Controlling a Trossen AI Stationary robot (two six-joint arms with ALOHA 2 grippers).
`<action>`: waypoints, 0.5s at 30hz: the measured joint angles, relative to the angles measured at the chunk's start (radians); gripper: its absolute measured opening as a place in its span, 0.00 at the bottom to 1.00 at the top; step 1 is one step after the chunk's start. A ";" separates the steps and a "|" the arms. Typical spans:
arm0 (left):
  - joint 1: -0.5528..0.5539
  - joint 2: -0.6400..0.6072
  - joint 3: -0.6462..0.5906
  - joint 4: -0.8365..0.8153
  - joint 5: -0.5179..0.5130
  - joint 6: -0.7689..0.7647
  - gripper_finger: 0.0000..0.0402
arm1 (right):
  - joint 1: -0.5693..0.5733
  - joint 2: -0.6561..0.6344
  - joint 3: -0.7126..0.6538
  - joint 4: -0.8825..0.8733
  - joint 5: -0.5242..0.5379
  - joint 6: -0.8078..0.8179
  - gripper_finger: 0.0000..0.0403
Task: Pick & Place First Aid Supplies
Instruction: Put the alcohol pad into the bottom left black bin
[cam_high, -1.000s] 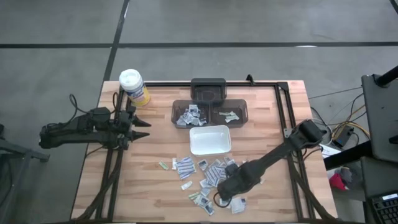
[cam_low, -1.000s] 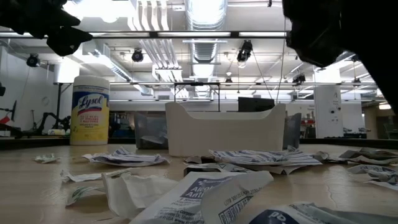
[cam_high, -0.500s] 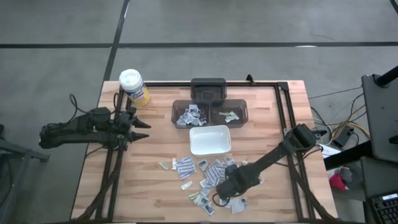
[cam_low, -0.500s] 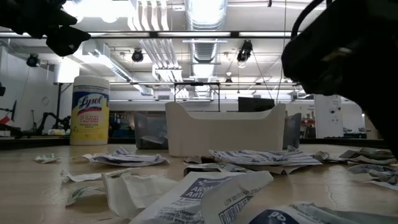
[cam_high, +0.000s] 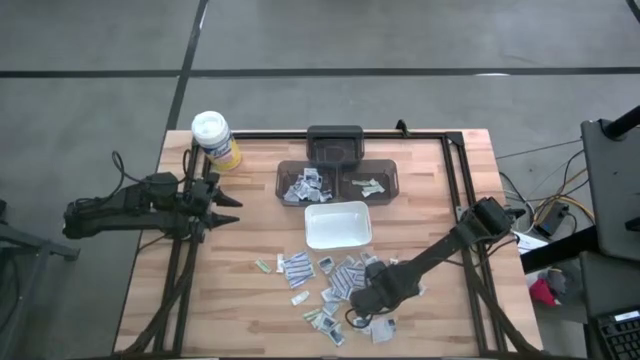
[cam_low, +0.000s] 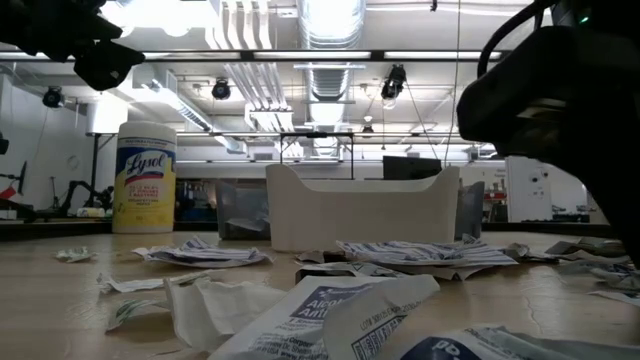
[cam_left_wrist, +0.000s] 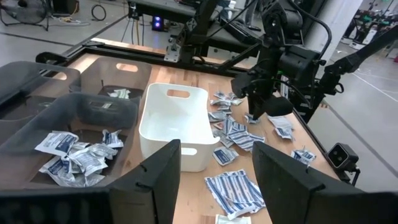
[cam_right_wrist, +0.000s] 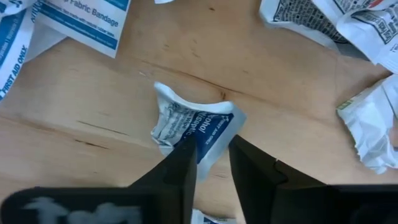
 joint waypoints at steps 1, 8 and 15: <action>0.000 0.000 0.000 0.000 0.001 0.000 0.48 | 0.000 0.000 0.000 0.000 0.000 0.000 0.19; 0.000 0.000 0.000 0.000 0.002 -0.002 0.48 | 0.001 0.000 0.001 -0.010 0.002 -0.019 0.08; 0.000 0.000 0.000 0.001 0.003 -0.078 0.48 | 0.001 -0.003 0.027 -0.117 0.011 -0.104 0.02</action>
